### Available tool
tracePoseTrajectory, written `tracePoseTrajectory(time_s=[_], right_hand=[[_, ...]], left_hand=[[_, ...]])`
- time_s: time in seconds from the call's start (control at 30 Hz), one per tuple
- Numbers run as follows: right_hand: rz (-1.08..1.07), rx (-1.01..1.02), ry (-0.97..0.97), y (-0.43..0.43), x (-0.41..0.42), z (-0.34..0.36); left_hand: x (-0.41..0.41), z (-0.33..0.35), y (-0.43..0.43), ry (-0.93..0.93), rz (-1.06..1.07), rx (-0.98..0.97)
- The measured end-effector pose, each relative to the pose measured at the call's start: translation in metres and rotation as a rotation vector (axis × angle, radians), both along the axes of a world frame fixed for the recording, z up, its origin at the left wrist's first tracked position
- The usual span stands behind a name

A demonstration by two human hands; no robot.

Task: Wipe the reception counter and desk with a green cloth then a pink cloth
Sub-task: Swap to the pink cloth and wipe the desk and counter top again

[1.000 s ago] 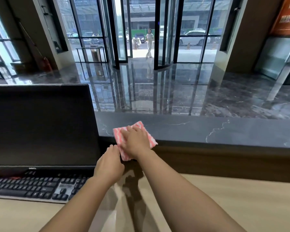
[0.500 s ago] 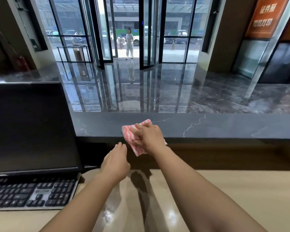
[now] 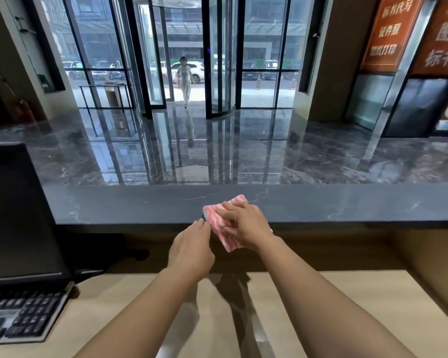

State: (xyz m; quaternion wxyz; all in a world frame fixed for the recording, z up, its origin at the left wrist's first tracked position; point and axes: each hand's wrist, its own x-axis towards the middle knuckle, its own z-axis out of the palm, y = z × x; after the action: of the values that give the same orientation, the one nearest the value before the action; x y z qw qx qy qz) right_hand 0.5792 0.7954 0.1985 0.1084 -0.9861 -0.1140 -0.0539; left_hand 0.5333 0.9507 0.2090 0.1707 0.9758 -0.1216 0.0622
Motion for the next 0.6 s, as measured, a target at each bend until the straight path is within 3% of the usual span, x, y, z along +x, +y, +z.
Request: tracePoseTrajectory(time_s=[0.6], right_hand=[[-0.133,0.160,0.049,-0.235,-0.041,-0.002]], left_hand=[[-0.012,-0.008,-0.189,-0.075,-0.075,0.147]])
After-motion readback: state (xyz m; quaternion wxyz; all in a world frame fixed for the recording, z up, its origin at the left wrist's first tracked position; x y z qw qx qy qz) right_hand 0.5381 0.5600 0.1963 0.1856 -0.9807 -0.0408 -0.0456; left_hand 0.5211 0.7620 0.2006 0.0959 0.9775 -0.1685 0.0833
